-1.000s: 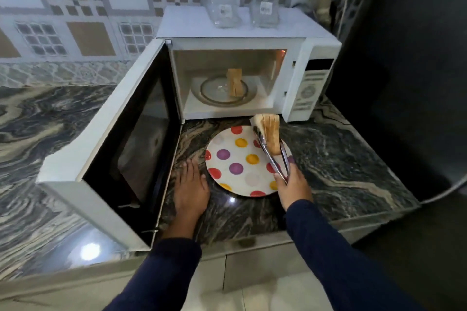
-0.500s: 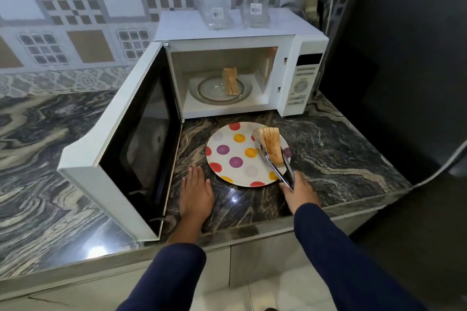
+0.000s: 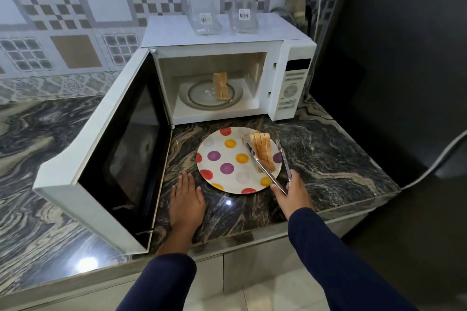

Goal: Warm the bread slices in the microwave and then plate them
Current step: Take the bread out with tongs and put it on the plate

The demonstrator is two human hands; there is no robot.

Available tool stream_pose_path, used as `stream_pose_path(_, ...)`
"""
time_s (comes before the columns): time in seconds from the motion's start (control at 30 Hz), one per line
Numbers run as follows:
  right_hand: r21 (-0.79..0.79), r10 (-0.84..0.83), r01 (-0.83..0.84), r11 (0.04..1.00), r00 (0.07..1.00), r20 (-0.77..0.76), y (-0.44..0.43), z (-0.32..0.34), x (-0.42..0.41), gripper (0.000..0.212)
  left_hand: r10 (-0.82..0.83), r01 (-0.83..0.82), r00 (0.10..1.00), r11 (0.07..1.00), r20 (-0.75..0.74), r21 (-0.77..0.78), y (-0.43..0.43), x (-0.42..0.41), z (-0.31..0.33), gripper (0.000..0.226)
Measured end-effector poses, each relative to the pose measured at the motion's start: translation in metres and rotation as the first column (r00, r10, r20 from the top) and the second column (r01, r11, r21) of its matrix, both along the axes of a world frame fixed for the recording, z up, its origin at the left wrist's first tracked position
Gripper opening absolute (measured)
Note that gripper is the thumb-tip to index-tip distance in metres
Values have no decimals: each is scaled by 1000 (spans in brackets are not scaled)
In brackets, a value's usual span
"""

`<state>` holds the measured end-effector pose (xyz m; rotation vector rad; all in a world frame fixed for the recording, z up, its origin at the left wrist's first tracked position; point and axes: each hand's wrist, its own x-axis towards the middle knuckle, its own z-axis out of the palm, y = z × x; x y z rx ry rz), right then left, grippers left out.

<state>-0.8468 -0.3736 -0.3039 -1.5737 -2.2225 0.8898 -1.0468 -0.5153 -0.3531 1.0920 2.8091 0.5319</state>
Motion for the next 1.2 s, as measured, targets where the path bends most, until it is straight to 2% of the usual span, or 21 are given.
stream_pose_path(0.2, 119, 65, -53, 991, 992, -104, 15, 24, -34, 62, 19, -19, 1000, 1000, 0, 16, 1, 0, 2, 55)
stream_pose_path(0.3, 134, 97, -81, 988, 988, -116, 29, 41, -66, 62, 21, -21, 1000, 1000, 1, 14, 1, -2, 2, 64)
stream_pose_path(0.5, 6, 107, -107, 994, 991, -77, 60, 62, -143, 56, 47, -46, 998, 999, 29, -10, 15, -20, 6, 66)
stream_pose_path(0.7, -103, 51, -52, 993, 999, -13, 94, 71, -202, 53, 90, -90, 996, 996, 27, 9, 28, -31, 7, 52)
stream_pose_path(0.87, -124, 58, -58, 991, 998, -1, 126, 76, -232, 55, 98, -99, 995, 995, 34, 10, 29, -34, 1, 53)
stream_pose_path(1.2, -83, 142, -136, 987, 988, 68, 148, 87, -264, 38, 137, -137, 991, 990, 3, 33, 28, -32, 0, 56)
